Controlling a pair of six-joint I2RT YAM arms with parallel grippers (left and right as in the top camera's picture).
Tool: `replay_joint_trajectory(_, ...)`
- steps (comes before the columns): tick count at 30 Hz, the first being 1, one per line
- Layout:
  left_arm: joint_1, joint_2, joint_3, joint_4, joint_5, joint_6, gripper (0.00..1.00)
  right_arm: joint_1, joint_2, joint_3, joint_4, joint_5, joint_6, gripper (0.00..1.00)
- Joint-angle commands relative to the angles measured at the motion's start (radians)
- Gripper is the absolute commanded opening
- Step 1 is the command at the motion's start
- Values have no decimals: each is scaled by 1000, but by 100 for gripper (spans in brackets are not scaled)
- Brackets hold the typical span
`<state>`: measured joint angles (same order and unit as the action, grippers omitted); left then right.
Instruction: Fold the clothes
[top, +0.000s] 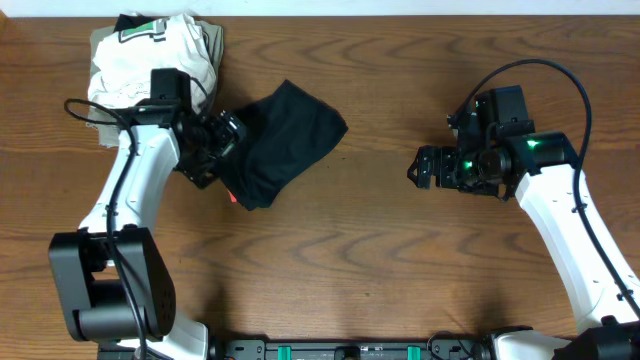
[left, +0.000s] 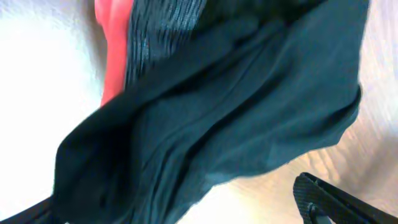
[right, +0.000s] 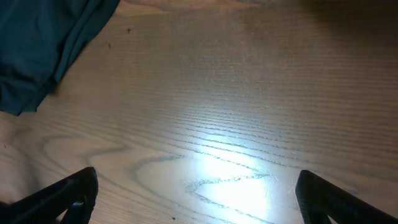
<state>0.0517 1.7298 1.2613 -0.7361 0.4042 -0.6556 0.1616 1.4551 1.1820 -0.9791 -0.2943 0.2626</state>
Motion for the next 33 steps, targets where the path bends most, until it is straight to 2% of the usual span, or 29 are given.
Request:
replay_joint_trajectory(1, 14, -17, -3, 34, -24, 79, 98, 10, 4, 0, -1, 6, 10, 99)
replay_joint_trajectory(9, 15, -17, -3, 97, -20, 124, 98, 10, 4, 0, 0, 6, 10, 99)
replay_joint_trajectory(20, 14, 8, -21, -60, -24, 100, 99, 10, 4, 0, 7, 6, 14, 99)
replay_joint_trajectory(22, 14, 16, -32, -56, -24, 90, 96, 10, 4, 0, 7, 6, 14, 99)
replay_joint_trajectory(24, 14, 27, -36, -42, -24, 90, 88, 10, 4, 0, 6, 6, 14, 99)
replay_joint_trajectory(27, 14, 42, -36, -12, -24, 90, 72, 10, 4, 0, 5, 6, 14, 99)
replay_joint_trajectory(33, 7, 93, -41, 0, -24, 78, 65, 10, 4, 0, 2, 6, 14, 99)
